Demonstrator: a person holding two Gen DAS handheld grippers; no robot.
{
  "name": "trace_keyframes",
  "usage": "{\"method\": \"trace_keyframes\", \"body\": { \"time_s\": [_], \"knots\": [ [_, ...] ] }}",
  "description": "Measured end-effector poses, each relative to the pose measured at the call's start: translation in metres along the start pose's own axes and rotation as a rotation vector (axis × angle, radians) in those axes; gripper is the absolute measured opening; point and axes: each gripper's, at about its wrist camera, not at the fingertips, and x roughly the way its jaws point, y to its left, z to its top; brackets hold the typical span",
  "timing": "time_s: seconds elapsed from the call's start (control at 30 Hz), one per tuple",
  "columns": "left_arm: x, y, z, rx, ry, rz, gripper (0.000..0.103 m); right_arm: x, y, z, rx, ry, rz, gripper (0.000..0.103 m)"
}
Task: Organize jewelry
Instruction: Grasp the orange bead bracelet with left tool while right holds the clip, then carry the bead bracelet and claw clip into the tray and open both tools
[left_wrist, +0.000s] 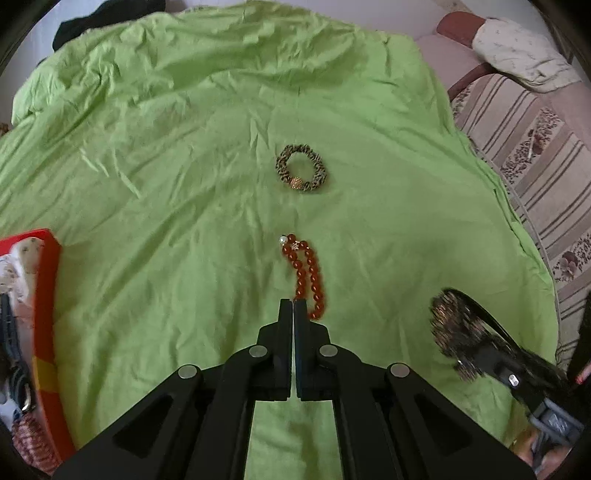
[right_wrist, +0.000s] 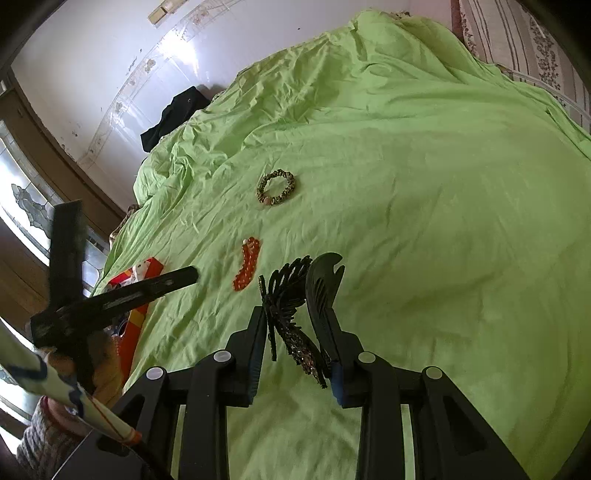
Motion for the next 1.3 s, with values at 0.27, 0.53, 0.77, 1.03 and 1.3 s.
{"method": "trace_keyframes", "body": {
  "time_s": [0.27,0.53,0.77,1.03,1.3],
  "knots": [
    [0.044,-0.012,0.011,0.036,-0.011,-0.044,0.049,0.008,-0.01,-0.002,0.013,0.019,0.003,0.032],
    [0.057,-0.019,0.01,0.058,0.014,0.05,0.007,0.024,-0.015,-0.002,0.029,0.049,0.017,0.031],
    [-0.004,0.007,0.002,-0.002,-0.049,0.027,0.007,0.013,-0.004,-0.002,0.03,0.035,0.041,0.03],
    [-0.113,0.049,-0.022,-0.056,-0.168,0.006,0.007,-0.002,0.035,0.001,-0.002,0.029,0.119,0.029],
    [-0.197,0.12,-0.05,-0.092,-0.234,0.09,0.007,0.015,0.114,-0.001,-0.109,0.089,0.215,0.029]
  ]
}}
